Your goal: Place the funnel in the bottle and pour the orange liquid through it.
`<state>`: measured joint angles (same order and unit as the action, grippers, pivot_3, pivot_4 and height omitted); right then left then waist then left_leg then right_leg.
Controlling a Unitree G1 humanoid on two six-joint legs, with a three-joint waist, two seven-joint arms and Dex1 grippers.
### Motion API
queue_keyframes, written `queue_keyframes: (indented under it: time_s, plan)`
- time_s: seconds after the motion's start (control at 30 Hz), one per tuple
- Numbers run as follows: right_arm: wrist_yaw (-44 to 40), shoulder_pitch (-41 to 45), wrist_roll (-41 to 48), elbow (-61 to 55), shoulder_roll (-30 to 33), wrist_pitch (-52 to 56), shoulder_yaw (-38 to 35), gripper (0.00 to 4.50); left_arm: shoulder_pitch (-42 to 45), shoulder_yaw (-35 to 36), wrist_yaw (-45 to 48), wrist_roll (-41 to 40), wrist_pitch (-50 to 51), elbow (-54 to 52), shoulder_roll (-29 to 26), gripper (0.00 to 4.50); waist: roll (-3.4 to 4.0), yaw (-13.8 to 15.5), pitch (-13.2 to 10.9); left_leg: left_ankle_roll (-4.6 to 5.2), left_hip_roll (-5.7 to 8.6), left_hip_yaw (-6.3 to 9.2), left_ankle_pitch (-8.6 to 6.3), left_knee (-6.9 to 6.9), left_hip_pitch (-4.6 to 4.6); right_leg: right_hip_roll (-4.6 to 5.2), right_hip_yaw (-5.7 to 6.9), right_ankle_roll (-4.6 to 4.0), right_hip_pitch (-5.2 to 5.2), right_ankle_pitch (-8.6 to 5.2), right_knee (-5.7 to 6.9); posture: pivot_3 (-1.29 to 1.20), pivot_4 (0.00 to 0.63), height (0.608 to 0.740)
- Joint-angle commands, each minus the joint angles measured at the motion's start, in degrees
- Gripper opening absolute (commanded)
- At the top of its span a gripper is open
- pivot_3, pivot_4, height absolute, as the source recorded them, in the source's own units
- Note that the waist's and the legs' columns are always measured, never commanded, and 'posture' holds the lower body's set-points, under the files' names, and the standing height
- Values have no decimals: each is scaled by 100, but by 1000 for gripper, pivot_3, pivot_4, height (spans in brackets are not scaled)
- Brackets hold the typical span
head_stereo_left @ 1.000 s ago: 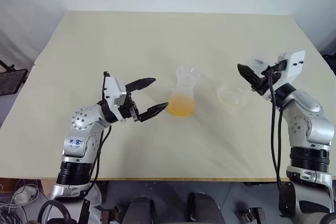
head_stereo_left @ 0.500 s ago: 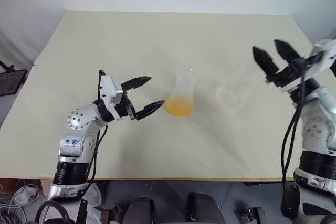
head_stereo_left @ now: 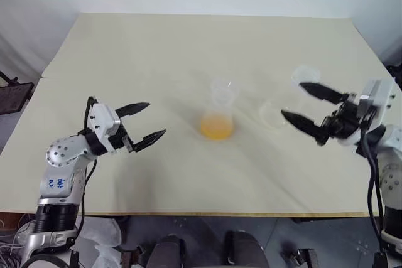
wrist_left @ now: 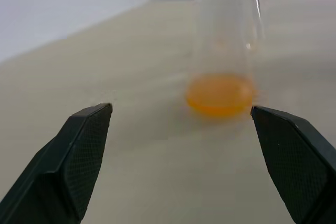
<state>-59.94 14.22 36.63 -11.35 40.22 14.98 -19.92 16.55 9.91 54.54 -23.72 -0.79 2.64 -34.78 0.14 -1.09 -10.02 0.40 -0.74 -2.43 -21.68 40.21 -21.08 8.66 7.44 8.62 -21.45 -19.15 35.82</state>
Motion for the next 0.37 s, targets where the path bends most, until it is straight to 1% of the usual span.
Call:
queue_keyframes:
  time_s: [0.03, 0.1, 0.23, 0.37]
  plan:
    - [-620, -473, -164, -233, 67, -564, 200, 4484, -144, 37, -112, 280, -3, -170, -226, 4500, 0, 29, 0, 0, -2, 2, 0, 2, 1, -1, -1, 0, 1, 0, 0, 0, 150, 740]
    - [-971, -908, -275, -337, 104, -740, 423, 4484, -308, 75, -62, 225, 26, -290, -277, 4500, 0, 83, 0, 0, -5, 3, 0, 0, 7, -4, 0, 0, 5, 0, 1, 0, 150, 740]
    - [-1234, -1376, -345, -390, 117, -916, 616, 4484, -686, 185, -18, 82, 83, -693, -348, 4500, 0, 102, 0, 0, -2, 8, 0, -1, 6, 0, -8, 0, 1, 0, -1, 0, 150, 740]
    - [-1210, -1497, -541, 12, 47, -1341, 457, 4484, -832, 216, -116, 129, 26, -919, -322, 4500, 0, 108, 0, 0, -4, 14, 0, 1, 10, -2, -8, 0, 5, 0, -2, 0, 150, 740]
